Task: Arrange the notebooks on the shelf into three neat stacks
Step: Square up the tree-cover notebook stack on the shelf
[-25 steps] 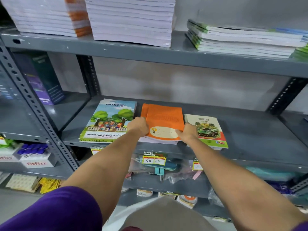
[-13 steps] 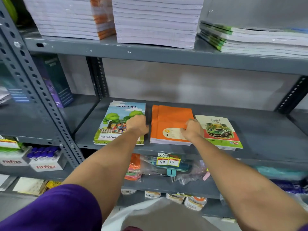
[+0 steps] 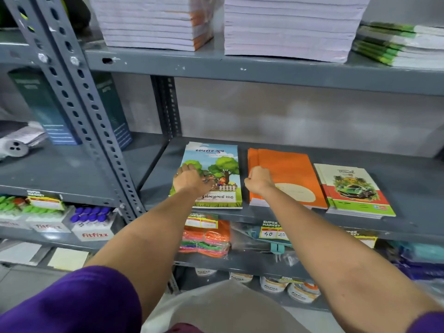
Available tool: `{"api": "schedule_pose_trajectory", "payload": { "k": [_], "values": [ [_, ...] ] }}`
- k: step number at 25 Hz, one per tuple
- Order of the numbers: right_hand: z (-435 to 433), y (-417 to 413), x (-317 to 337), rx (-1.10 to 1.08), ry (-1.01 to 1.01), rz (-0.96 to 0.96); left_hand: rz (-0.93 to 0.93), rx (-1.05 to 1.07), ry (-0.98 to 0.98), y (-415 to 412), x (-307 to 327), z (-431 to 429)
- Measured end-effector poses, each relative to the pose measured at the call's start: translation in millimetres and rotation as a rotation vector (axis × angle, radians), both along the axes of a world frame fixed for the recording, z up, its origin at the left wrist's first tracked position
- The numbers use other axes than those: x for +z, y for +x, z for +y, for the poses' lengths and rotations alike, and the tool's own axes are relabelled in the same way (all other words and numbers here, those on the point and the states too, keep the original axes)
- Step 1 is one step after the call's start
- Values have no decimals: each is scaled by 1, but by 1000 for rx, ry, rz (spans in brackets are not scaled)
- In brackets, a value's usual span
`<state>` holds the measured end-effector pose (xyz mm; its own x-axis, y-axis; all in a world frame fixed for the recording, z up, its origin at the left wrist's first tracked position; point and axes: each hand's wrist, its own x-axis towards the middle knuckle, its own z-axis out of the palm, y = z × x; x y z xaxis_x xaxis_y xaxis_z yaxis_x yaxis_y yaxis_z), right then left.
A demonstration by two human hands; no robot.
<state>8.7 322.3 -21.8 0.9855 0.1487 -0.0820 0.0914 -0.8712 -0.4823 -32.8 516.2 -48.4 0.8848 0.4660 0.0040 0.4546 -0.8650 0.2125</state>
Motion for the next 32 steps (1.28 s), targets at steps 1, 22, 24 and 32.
{"api": "schedule_pose_trajectory", "payload": {
  "k": [1, 22, 24, 32],
  "values": [
    [5, 0, 2, 5, -21, 5, -5, 25, -3, -1, -2, 3],
    [35, -3, 11, 210, 114, 571, 592, -170, -367, -6, 42, 61],
    [34, -3, 9, 282, 37, 581, 641, -218, -182, -10, 40, 56],
    [41, -17, -17, 391, -266, 301, 466, -282, -85, -20, 29, 52]
  ]
}}
